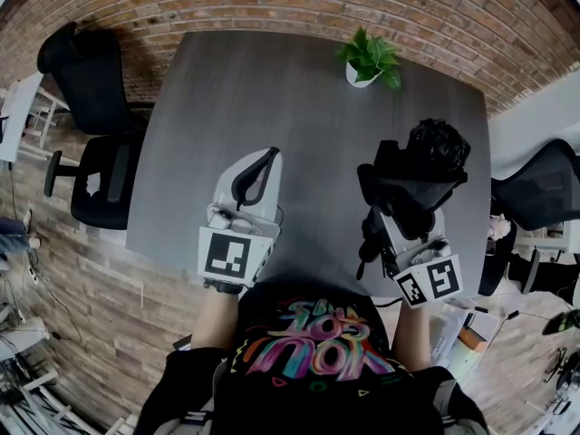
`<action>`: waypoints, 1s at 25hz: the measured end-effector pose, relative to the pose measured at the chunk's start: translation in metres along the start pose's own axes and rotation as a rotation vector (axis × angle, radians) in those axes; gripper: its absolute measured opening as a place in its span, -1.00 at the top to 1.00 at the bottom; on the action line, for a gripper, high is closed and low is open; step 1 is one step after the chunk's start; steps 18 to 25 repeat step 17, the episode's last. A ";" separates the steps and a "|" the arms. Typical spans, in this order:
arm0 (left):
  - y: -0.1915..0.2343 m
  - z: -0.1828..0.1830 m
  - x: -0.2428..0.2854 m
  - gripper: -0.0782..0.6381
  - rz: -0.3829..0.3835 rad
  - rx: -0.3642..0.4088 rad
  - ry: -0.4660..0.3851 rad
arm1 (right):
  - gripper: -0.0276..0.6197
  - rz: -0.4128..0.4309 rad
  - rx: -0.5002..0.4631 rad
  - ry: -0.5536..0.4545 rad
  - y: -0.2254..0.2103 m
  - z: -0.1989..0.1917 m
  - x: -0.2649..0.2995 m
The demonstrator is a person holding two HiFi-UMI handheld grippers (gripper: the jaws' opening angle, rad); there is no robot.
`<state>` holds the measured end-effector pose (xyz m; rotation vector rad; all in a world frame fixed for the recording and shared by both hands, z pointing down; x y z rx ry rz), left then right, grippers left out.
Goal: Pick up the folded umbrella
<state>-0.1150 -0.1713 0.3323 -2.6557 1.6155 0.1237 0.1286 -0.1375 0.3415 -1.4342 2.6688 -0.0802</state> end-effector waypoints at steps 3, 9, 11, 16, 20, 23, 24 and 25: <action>-0.001 0.000 0.000 0.78 0.003 0.002 0.001 | 0.05 -0.001 0.005 0.001 -0.001 0.000 -0.002; 0.002 0.000 -0.001 0.78 -0.002 -0.007 -0.003 | 0.05 -0.013 0.009 -0.003 0.000 0.001 -0.002; 0.001 0.001 0.000 0.78 -0.002 -0.007 -0.006 | 0.05 -0.017 0.012 -0.007 -0.002 0.002 -0.003; -0.001 0.000 0.001 0.78 -0.001 -0.004 -0.003 | 0.05 -0.024 0.015 -0.013 -0.004 0.003 -0.006; -0.001 -0.001 0.001 0.78 -0.001 -0.005 -0.002 | 0.05 -0.025 0.015 -0.013 -0.005 0.003 -0.006; -0.001 -0.001 0.001 0.78 -0.001 -0.005 -0.002 | 0.05 -0.025 0.015 -0.013 -0.005 0.003 -0.006; -0.001 -0.001 0.001 0.78 -0.001 -0.005 -0.002 | 0.05 -0.025 0.015 -0.013 -0.005 0.003 -0.006; -0.001 -0.001 0.001 0.78 -0.001 -0.005 -0.002 | 0.05 -0.025 0.015 -0.013 -0.005 0.003 -0.006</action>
Point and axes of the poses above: the fingertips, and each gripper's own axes: x forward along the fingers, y to its left, z out of its top, the point moved 5 cm from there along -x, backward along the fingers, and after that the axes turned 7 degrees about -y, right-handed, at the moved point
